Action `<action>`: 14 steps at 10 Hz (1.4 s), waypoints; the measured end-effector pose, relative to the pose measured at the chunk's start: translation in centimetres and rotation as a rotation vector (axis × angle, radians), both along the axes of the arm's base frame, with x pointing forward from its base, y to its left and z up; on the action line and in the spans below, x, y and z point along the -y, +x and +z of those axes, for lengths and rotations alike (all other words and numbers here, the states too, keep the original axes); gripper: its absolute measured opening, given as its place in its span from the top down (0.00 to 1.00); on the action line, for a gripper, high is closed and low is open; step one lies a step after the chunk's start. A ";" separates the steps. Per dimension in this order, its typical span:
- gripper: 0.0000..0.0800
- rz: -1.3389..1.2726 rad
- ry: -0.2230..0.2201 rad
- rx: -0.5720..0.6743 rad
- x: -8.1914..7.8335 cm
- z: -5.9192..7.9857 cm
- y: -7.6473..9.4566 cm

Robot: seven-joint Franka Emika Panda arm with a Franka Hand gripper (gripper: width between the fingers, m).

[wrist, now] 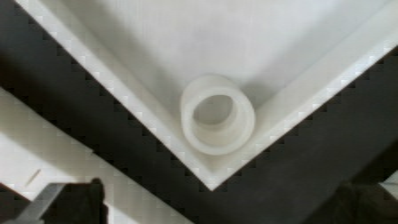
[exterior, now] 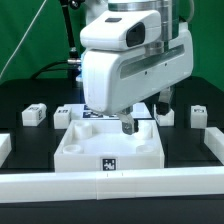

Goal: Assemble one leg

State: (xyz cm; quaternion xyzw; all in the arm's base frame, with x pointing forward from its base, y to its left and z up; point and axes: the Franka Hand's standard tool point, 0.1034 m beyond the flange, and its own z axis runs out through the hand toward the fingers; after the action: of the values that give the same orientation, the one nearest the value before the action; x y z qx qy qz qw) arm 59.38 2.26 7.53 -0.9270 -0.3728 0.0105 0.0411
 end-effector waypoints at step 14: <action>0.19 0.427 -0.057 0.056 0.7 -1.2 -2.3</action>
Offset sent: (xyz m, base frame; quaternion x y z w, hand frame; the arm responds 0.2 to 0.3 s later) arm 0.0000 0.0000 0.0000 0.0000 0.0000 0.0000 1.0000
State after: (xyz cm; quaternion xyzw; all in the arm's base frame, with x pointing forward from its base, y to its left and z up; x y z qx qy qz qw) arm 57.08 1.53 6.38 -0.8277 -0.5611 0.0039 0.0012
